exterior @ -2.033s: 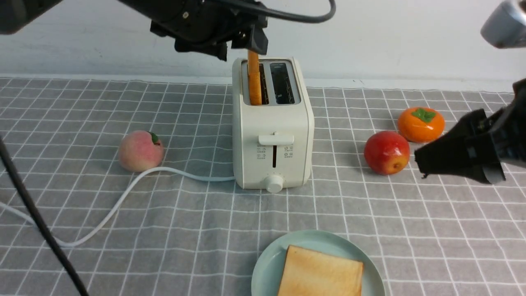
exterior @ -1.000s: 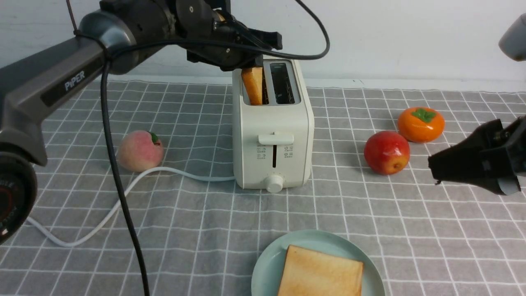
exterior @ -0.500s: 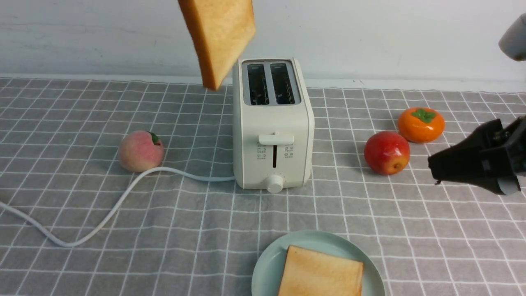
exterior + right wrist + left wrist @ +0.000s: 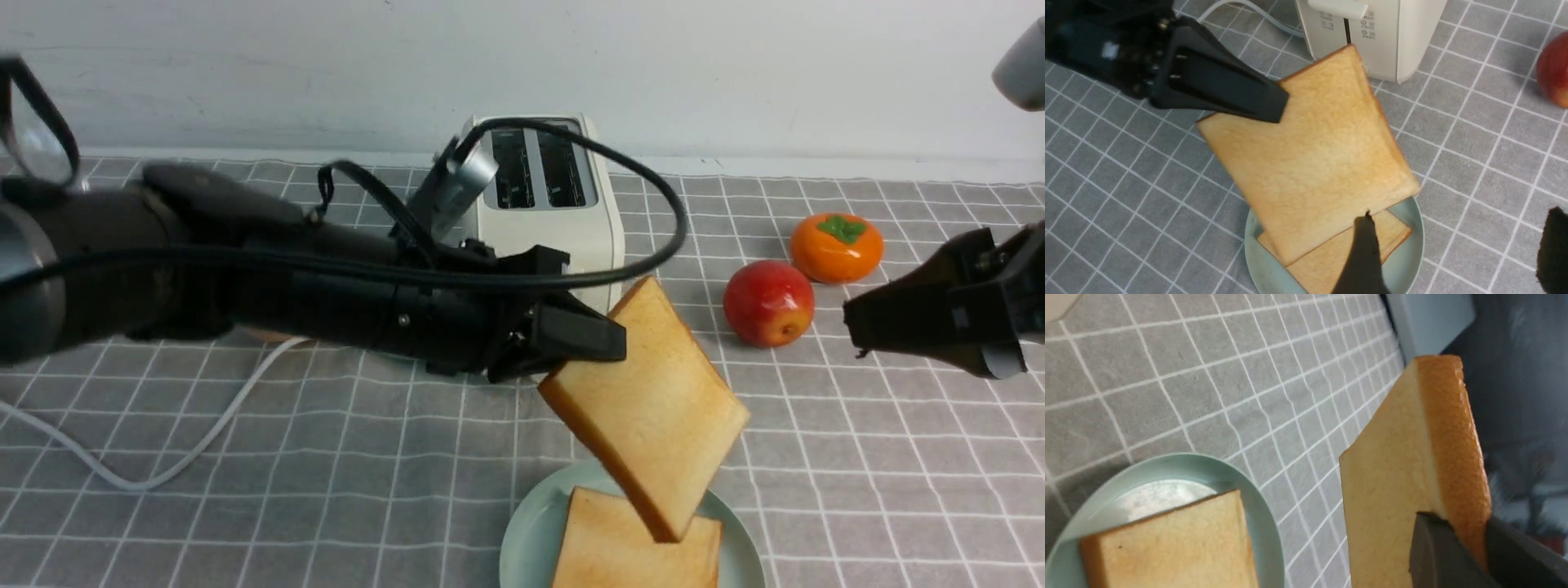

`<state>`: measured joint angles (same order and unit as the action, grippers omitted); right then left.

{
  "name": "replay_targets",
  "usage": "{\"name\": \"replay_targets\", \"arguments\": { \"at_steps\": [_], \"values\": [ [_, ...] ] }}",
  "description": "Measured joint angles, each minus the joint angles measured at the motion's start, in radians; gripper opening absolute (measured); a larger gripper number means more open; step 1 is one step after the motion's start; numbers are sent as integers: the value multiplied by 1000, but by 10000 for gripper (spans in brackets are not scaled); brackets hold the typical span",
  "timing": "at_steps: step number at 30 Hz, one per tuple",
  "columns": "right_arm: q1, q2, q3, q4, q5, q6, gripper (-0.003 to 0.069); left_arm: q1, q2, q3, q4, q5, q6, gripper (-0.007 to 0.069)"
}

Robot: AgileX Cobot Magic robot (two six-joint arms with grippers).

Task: Take toasted bread from bread machine on grey coffee table place on plate.
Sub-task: 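Place the slice of bread on the plate with the left gripper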

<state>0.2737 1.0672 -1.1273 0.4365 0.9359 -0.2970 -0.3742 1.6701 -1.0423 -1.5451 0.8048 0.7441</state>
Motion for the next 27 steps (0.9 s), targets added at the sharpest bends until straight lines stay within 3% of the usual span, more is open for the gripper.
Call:
{"name": "replay_targets", "arguments": {
  "at_steps": [2, 5, 11, 16, 20, 27],
  "values": [
    [0, 0, 0, 1, 0, 0, 527, 0, 38, 59, -99, -56, 27, 69],
    [0, 0, 0, 1, -2, 0, 526, 0, 81, 92, -124, -80, 34, 69],
    [0, 1, 0, -3, -2, 0, 526, 0, 98, 96, -138, 14, 81, 69],
    [0, 1, 0, -3, -3, 0, 526, 0, 98, 96, -92, 95, 225, 69],
    [0, 1, 0, -3, -3, 0, 526, 0, 99, 96, -12, 51, 201, 69],
    [0, 1, 0, -21, -3, 0, 526, 0, 106, 96, 18, -4, 139, 69]
  ]
}}
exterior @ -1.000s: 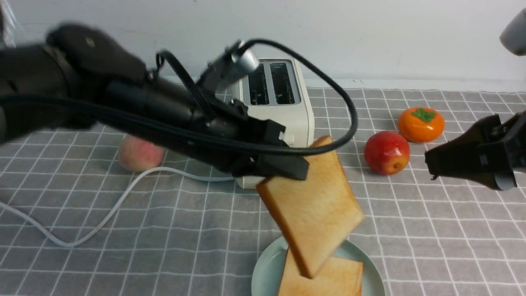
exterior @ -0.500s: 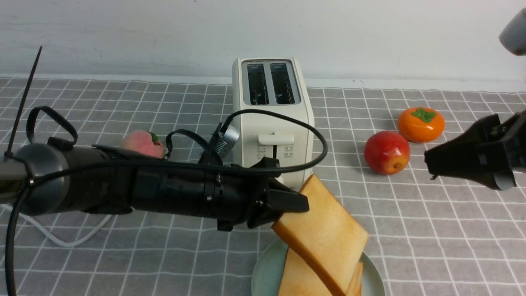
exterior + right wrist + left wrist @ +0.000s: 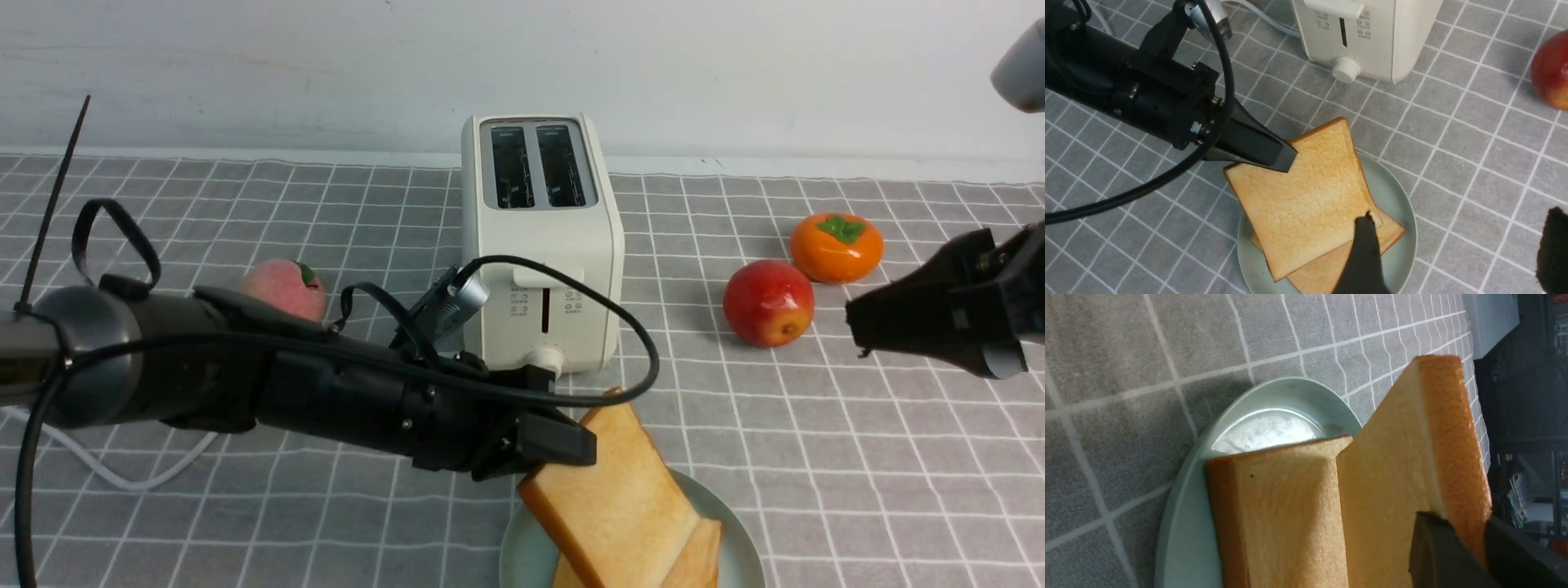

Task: Take toasted bread from bread machine on grey coffee table place on plate.
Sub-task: 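Place the slice of bread on the plate with the left gripper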

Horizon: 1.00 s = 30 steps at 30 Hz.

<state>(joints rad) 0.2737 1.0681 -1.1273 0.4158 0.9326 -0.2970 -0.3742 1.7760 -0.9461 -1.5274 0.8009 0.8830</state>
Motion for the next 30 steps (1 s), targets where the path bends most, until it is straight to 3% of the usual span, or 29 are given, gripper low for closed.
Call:
{"name": "replay_targets", "arguments": {
  "at_steps": [8, 12, 15, 17, 20, 21, 26, 30],
  "values": [
    [0, 0, 0, -14, 0, 0, 526, 0, 0, 0, 8, 33, -46, 81],
    [0, 0, 0, -36, 0, 0, 526, -8, 13, 0, 38, -26, -94, 151],
    [0, 0, 0, -49, 0, 0, 526, -19, 19, 0, 80, -71, -97, 326],
    [0, 0, 0, -56, 0, 0, 526, -20, 19, 0, 90, -88, -101, 398],
    [0, 0, 0, -78, 7, 0, 526, -20, 19, -1, 128, -150, -129, 603],
    [0, 0, 0, -81, 16, 0, 526, -19, 19, -1, 136, -158, -145, 628],
    [0, -13, 1, -84, 86, 42, 525, 10, 6, -1, 218, -152, -295, 662],
    [0, -76, 49, -83, 92, 72, 512, 64, -76, -1, 387, -168, -453, 638]
  ]
}}
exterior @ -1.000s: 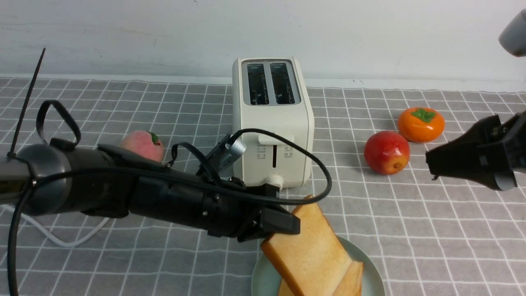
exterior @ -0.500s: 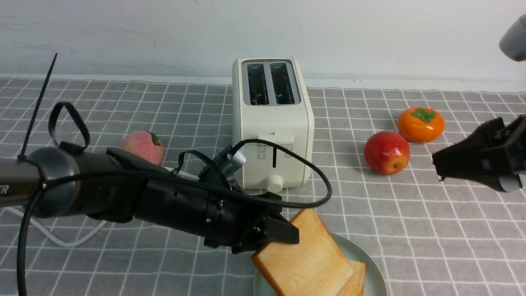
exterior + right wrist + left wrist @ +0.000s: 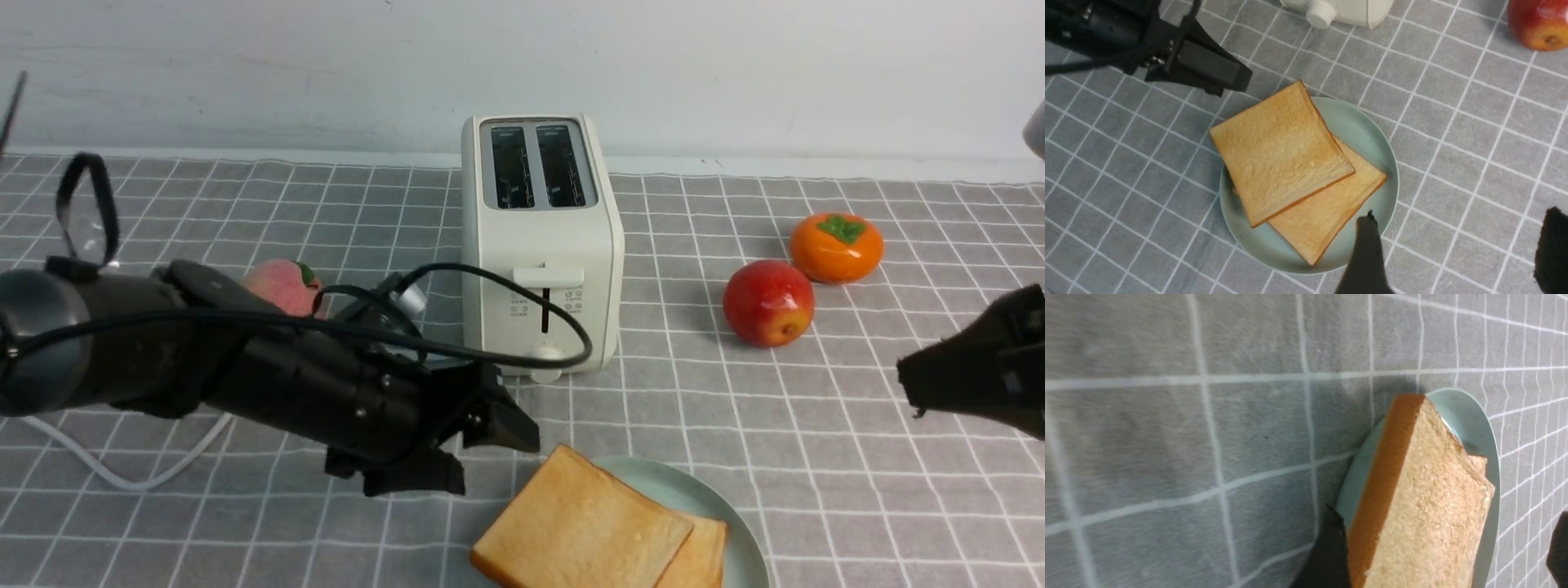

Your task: Take toasted bread from bread machine on grey coffee table place on plate.

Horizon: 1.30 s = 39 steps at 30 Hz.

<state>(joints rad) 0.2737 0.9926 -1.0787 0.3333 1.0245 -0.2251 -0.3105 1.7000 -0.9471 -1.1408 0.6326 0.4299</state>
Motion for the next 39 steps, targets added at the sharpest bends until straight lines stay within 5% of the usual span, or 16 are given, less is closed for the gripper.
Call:
{"name": "replay_targets", "arguments": {
  "at_steps": [6, 11, 17, 22, 26, 39],
  "values": [
    [0, -212, 238, 1, -197, 8, 465, 20, -190, 0, 394, 36, -367, 552],
    [0, -416, 416, 7, -376, 9, 393, 20, -345, 1, 595, 164, -550, 475],
    [0, -666, 580, 19, -543, 9, 228, 20, -571, 29, 678, 258, -592, 330],
    [0, -784, 654, -7, -529, 10, 3, 20, -860, 180, 683, 270, -594, 100],
    [0, -791, 693, -6, -501, 28, -20, 20, -1047, 319, 695, 265, -594, -14],
    [0, -791, 721, -5, -513, 63, -18, 20, -1361, 479, 891, 86, -594, -14]
  ]
}}
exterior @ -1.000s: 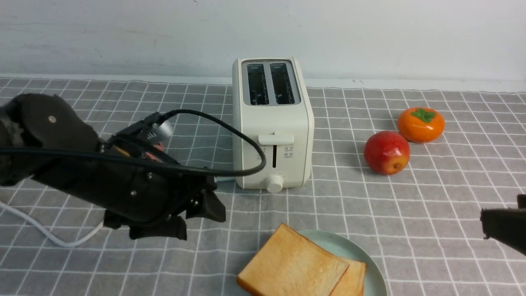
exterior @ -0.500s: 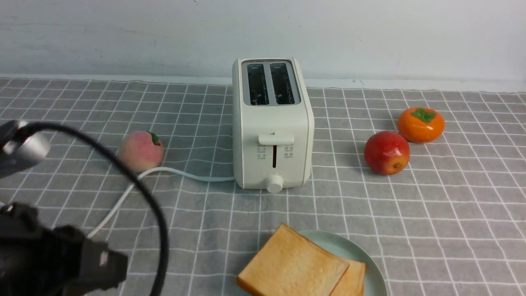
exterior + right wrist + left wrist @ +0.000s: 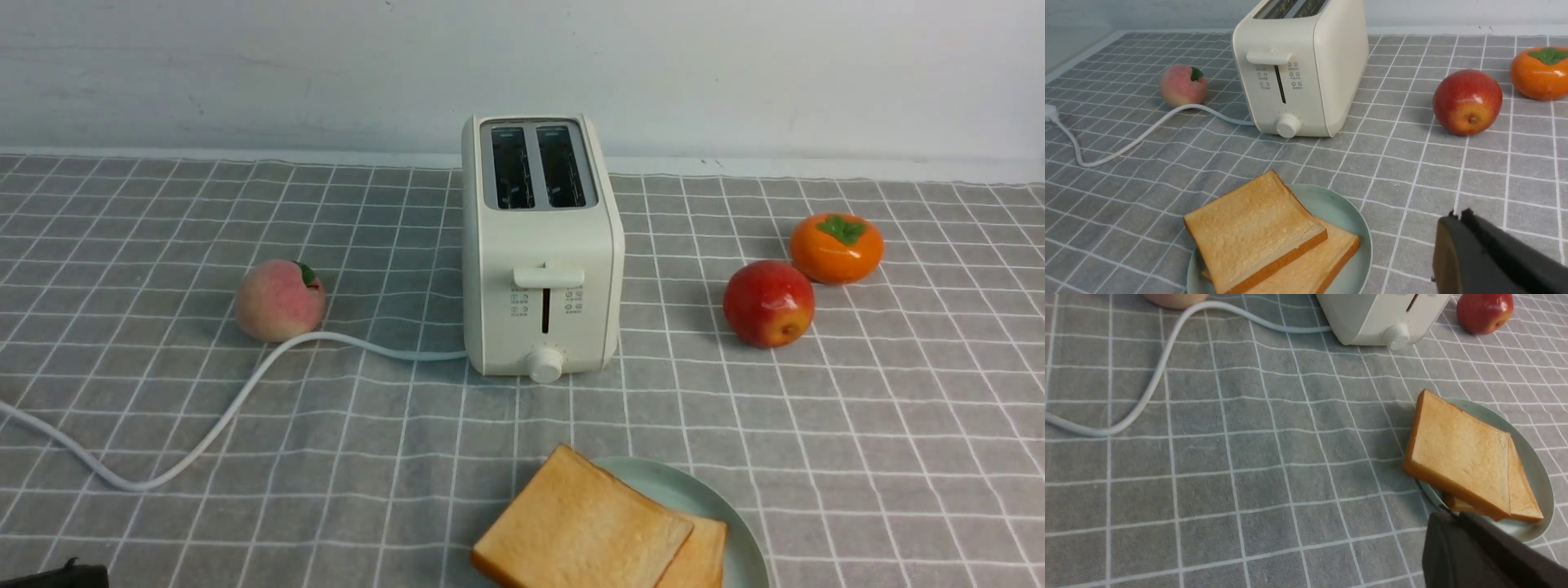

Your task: Take toasted bread from bread machine on grey coffee table place on plate.

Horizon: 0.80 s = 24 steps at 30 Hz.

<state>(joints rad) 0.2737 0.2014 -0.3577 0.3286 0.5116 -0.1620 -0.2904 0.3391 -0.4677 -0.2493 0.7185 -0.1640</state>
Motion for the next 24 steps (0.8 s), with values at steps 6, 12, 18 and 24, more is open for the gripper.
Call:
{"name": "replay_targets", "arguments": {
  "at_steps": [6, 12, 18, 24],
  "values": [
    [0, 0, 0, 2, -1, 0, -16, 0, 0, 1, 3, -1, 0, -14],
    [0, 0, 0, 3, -1, 0, -10, 3, -5, 3, 3, -1, 0, -14],
    [0, 0, 1, 3, -1, 0, -8, 74, -194, 88, 43, -49, 0, -14],
    [0, 0, 1, 3, -1, 0, -8, 170, -341, 297, 147, -196, 0, -14]
  ]
}}
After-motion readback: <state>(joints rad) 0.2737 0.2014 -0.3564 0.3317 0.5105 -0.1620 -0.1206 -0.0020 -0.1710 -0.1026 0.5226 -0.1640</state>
